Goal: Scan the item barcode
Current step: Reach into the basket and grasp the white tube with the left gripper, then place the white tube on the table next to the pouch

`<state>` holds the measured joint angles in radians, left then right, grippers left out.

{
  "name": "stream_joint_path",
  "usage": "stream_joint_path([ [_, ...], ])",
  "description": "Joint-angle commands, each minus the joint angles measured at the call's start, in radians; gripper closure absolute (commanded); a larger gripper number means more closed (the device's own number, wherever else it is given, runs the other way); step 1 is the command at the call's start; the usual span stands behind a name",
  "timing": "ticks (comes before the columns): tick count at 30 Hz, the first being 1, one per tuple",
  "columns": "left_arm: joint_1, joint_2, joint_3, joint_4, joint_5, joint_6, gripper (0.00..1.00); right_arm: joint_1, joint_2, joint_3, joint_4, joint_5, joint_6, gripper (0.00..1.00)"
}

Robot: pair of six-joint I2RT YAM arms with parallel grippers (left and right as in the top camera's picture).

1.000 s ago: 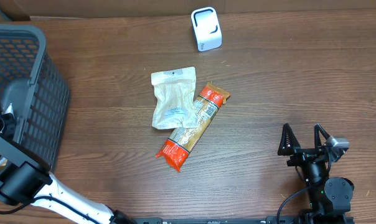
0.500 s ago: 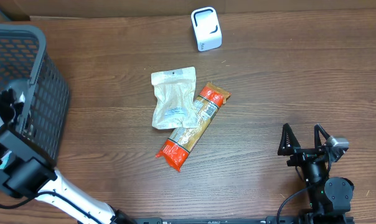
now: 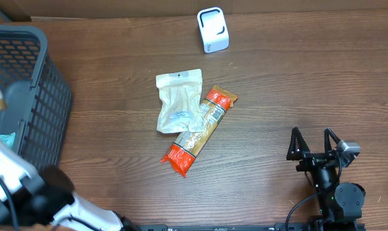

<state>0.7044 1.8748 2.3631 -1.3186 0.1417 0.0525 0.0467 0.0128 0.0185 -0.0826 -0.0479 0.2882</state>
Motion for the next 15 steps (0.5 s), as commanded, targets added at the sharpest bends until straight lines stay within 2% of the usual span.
stream_joint_path([
  [1,-0.077,-0.141,0.04,-0.039,0.284,-0.086,0.96,0.005,-0.01,-0.01,0.003,-0.001,0.002,0.0],
  [3,-0.163,-0.173,0.039,-0.092,0.325,-0.086,0.96,0.005,-0.01,-0.01,0.003,-0.001,0.002,0.0],
  [5,-0.244,-0.176,0.039,-0.145,0.293,-0.086,0.96,0.005,-0.01,-0.01,0.003,-0.001,0.002,0.0],
  [10,-0.514,-0.161,-0.054,-0.255,0.021,-0.157,0.96,0.005,-0.01,-0.01,0.003,-0.001,0.002,0.0],
  [12,-0.65,-0.16,-0.198,-0.212,-0.106,-0.209,0.96,0.005,-0.01,-0.01,0.003,-0.001,0.002,0.0],
  [15,-0.761,-0.16,-0.395,-0.096,-0.178,-0.28,0.95,0.005,-0.01,-0.01,0.003,-0.001,0.002,0.0],
])
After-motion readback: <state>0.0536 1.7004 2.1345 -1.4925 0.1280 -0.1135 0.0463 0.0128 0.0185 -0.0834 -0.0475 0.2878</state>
